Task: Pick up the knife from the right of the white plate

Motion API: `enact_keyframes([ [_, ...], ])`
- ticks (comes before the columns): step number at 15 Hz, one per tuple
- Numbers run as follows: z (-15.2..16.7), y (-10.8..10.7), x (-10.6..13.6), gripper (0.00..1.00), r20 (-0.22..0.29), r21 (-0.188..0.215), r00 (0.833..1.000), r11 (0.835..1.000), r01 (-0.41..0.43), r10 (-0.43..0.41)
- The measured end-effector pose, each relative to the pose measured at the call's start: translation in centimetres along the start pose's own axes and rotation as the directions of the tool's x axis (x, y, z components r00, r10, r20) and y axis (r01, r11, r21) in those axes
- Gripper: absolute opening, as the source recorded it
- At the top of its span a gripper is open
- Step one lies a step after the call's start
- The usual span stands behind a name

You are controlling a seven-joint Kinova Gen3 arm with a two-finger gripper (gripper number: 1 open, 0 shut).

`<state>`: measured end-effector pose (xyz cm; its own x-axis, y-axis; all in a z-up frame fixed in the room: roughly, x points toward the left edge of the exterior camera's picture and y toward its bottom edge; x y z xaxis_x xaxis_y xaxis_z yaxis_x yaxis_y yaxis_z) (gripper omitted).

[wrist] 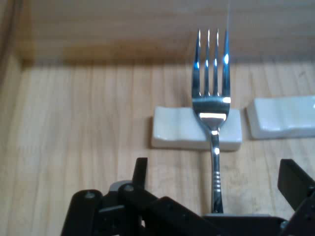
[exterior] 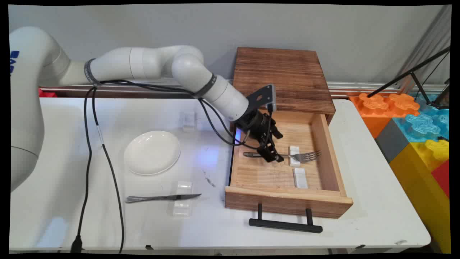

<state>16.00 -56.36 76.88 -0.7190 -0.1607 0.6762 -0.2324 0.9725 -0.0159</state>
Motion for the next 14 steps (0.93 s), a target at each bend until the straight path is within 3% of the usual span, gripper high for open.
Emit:
enact_keyframes([
  [14, -8.1, 1.3, 8.2, 1.00, 0.045, 0.025, 0.985, 0.986, 0.166, -0.167],
])
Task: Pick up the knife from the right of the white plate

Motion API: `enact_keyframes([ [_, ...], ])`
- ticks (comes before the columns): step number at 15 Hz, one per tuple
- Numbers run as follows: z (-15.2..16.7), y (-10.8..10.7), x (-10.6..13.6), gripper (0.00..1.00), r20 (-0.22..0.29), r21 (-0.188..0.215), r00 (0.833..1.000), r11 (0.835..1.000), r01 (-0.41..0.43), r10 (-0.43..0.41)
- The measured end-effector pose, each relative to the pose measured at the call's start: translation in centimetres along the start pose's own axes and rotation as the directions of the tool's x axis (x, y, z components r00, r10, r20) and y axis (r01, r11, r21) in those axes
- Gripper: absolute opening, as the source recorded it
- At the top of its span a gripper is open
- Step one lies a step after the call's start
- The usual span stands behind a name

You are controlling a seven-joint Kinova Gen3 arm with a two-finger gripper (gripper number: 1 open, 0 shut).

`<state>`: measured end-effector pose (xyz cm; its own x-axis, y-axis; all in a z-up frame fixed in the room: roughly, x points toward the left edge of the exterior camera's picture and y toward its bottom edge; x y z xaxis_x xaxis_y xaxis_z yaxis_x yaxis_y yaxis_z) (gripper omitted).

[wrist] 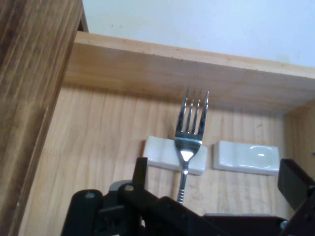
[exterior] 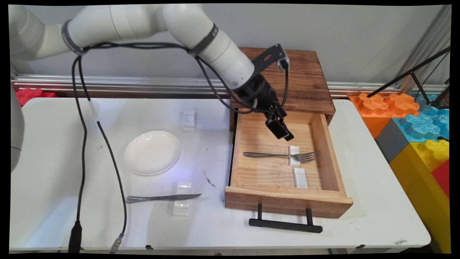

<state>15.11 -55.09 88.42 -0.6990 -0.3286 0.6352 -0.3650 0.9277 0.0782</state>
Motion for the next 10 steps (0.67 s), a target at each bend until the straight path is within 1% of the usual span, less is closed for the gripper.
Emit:
enact_keyframes([
  [5, -4.3, 1.5, 1.1, 1.00, 0.059, 0.024, 0.997, 0.998, 0.052, -0.053],
  [10, -8.0, 2.9, 0.7, 1.00, 0.103, 0.043, 0.990, 0.994, 0.097, -0.100],
])
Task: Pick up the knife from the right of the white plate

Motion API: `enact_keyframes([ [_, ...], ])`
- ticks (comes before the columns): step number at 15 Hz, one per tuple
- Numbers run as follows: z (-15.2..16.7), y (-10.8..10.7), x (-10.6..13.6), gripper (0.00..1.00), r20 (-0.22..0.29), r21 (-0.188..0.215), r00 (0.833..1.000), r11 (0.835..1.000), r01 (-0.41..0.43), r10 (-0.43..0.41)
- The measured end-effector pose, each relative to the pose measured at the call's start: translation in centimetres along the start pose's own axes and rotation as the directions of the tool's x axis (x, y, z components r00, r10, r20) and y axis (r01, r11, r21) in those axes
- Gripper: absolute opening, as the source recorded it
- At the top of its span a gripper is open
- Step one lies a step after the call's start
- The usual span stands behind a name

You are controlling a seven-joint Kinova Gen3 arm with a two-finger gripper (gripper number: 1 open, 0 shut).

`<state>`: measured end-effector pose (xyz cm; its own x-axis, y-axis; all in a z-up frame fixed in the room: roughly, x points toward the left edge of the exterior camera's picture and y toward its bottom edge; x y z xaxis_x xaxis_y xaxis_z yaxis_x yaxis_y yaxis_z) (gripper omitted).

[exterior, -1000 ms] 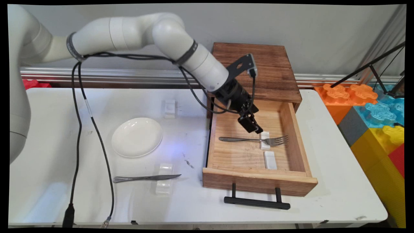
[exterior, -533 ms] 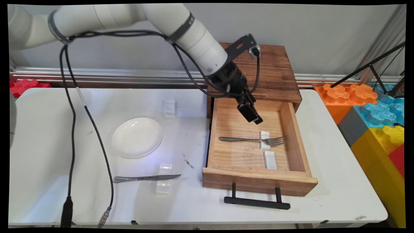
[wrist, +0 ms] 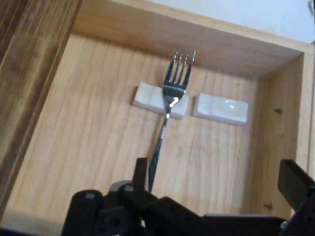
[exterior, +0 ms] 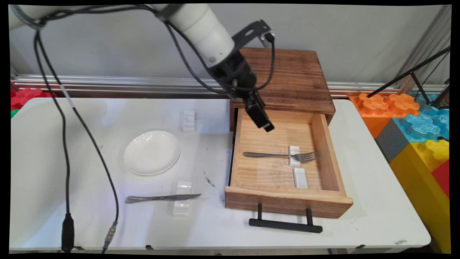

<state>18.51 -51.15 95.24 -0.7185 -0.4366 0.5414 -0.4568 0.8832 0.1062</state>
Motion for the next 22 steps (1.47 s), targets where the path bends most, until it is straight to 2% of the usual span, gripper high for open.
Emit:
enact_keyframes([
  [5, -3.2, 1.2, -2.7, 1.00, 0.032, 0.016, 0.999, 0.999, 0.033, -0.034],
  [11, -6.2, 1.9, -7.7, 1.00, 0.058, 0.042, 0.997, 0.998, 0.039, -0.041],
  [14, -7.0, 2.0, -9.7, 1.00, 0.060, 0.048, 0.997, 0.998, 0.035, -0.037],
  [22, -7.9, 1.8, -17.6, 1.00, 0.080, 0.047, 0.997, 0.999, 0.004, -0.007],
])
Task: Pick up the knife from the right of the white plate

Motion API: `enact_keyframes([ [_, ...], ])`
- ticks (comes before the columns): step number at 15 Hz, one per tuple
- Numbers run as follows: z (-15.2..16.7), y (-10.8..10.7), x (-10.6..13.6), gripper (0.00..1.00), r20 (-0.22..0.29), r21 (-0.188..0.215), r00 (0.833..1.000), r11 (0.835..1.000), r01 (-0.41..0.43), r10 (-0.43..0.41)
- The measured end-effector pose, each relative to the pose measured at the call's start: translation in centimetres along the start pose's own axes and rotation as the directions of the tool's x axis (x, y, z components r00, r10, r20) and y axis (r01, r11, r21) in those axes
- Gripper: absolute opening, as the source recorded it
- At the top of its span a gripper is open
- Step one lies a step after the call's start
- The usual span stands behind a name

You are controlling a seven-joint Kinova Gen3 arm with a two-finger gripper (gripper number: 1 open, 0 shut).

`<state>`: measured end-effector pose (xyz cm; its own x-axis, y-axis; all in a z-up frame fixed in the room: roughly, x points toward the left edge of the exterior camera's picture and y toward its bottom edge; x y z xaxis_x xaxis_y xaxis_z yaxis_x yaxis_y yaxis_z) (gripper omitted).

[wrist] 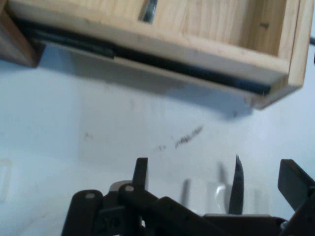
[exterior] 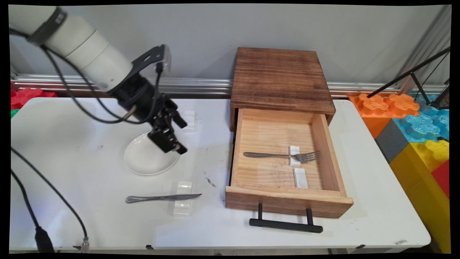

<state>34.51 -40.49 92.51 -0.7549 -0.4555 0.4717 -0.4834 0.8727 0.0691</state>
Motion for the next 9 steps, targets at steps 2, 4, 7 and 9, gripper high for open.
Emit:
enact_keyframes([
  [2, 0.5, 0.1, -1.9, 1.00, 0.011, -0.003, 1.000, 1.000, -0.008, 0.008],
  [4, 1.1, 0.2, -3.5, 1.00, 0.023, -0.004, 1.000, 1.000, -0.014, 0.014],
  [7, 2.2, 0.4, -5.6, 1.00, 0.044, -0.006, 0.999, 1.000, -0.021, 0.022],
  [9, 2.8, 0.6, -6.5, 1.00, 0.053, -0.008, 0.998, 1.000, -0.026, 0.026],
])
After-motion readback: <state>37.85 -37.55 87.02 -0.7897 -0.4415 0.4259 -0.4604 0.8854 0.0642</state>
